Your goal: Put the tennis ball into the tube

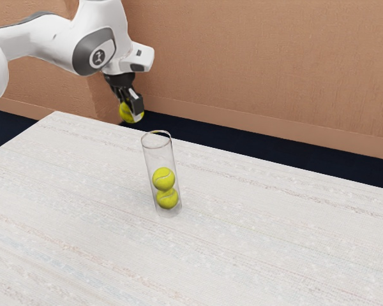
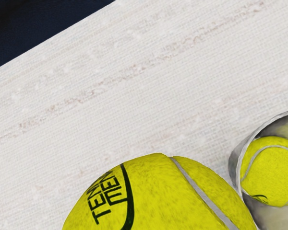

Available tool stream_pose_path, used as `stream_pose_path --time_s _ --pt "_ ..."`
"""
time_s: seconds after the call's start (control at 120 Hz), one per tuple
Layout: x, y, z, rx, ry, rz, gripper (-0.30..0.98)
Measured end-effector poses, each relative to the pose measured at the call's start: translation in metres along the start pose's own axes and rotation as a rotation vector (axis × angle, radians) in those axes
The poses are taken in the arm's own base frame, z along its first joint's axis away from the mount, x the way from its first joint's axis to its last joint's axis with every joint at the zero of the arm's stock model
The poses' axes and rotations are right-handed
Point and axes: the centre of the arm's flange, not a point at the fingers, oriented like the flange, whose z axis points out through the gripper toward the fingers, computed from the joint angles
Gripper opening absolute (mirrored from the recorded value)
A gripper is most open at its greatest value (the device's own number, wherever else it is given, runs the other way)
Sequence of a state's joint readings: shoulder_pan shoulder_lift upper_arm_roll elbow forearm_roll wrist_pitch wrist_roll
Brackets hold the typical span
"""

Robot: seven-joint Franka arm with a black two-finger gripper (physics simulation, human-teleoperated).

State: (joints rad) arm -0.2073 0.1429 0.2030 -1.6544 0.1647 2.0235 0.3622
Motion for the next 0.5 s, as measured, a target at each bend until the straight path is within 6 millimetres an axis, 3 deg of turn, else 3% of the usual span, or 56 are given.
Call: stream_pose_path --time_s 0.192,0.392,0.5 --pt "0.021 0.042 -0.011 0.020 0.011 0.040 0.20" --pt "0.024 0.051 -0.007 0.022 0.000 0.011 0.19" --pt "0.030 0.067 -0.010 0.031 0.004 0.027 0.22"
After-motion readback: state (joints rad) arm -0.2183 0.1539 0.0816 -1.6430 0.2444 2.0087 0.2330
